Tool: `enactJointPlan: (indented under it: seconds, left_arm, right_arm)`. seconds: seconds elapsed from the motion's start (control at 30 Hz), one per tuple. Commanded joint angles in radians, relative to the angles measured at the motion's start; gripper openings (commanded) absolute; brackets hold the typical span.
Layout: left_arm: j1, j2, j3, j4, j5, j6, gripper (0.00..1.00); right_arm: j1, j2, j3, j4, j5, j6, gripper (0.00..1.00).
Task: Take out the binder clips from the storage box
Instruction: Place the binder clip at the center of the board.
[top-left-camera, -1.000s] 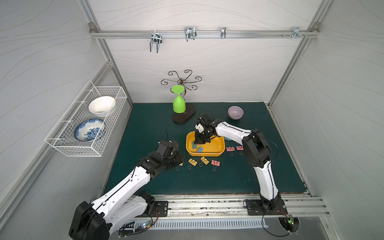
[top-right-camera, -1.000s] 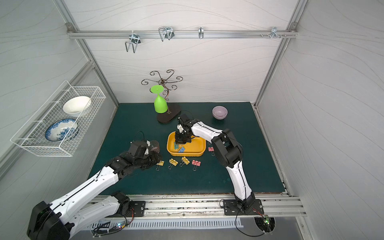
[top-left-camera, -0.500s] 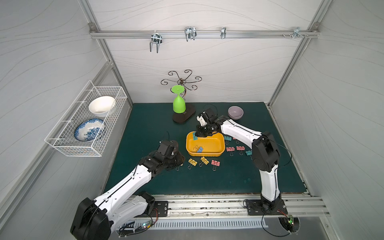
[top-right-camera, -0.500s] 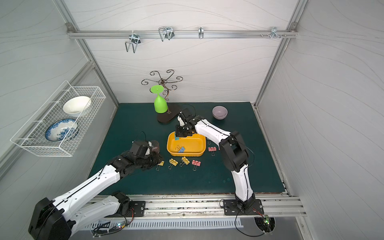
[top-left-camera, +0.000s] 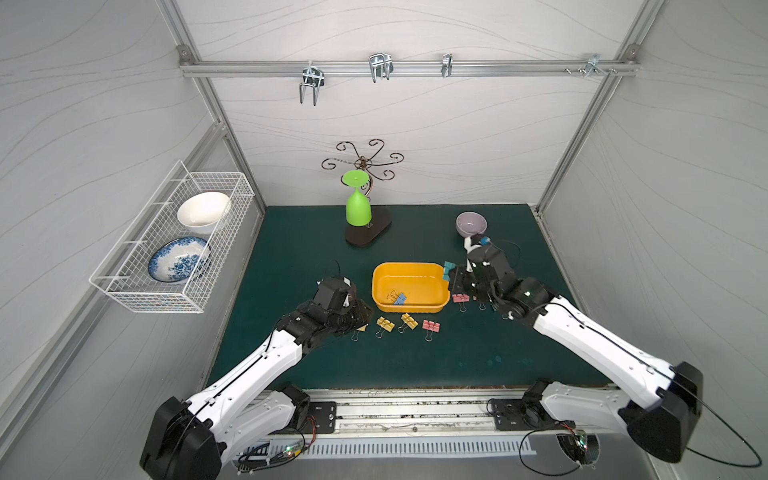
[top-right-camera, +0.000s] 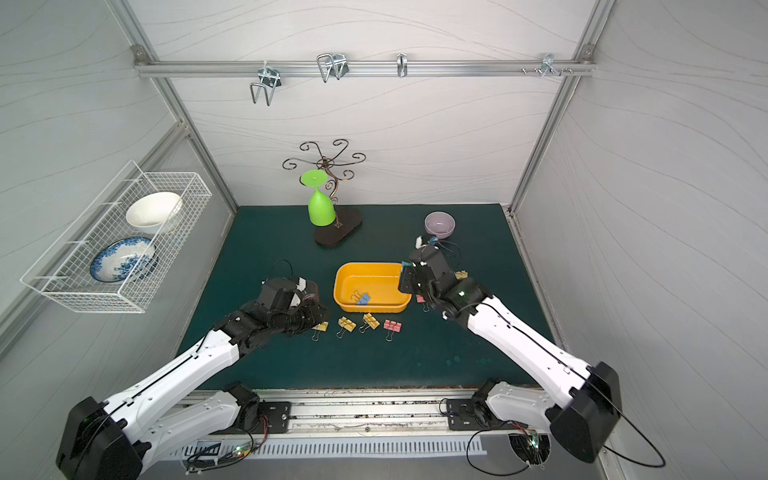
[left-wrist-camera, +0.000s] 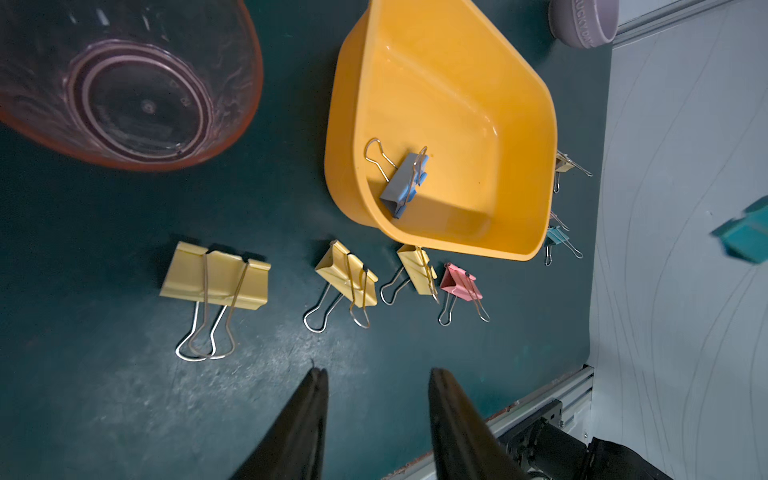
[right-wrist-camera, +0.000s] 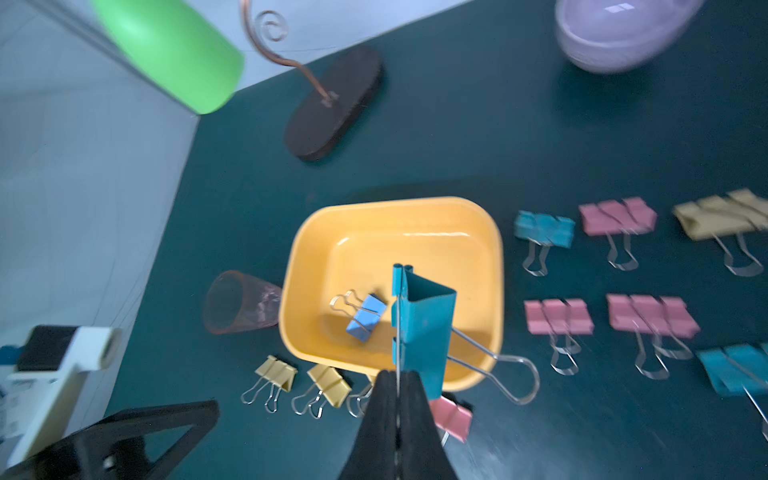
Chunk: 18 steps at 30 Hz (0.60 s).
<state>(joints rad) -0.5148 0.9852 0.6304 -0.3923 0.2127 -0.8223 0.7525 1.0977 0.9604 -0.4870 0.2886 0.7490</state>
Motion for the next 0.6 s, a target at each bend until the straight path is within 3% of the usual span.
enactJointPlan:
  seconds: [0.0,0.13,0.23,0.33,0.57]
  left_arm:
    - [0.005,0.012,0.052,0.055,0.028,0.038,0.45]
    - [0.004,0.008,0.042,0.07,0.035,0.029,0.45]
    - [0.004,0.007,0.04,0.07,0.039,0.021,0.45]
    - [0.004,0.006,0.036,0.073,0.045,0.014,0.45]
    - [0.004,0.001,0.031,0.07,0.045,0.005,0.45]
  right_arm:
    - [-0.009,-0.115,-0.146,-0.108,0.091,0.303,0.0]
    - [-0.01,-0.291,-0.35,-0.047,0.041,0.628,0.0]
    - [-0.008,-0.326,-0.446,-0.013,0.028,0.819,0.0]
    - [-0.007,-0.27,-0.468,-0.022,0.021,0.943,0.0]
    - [0.054,-0.028,-0.396,0.06,0.007,1.055,0.0]
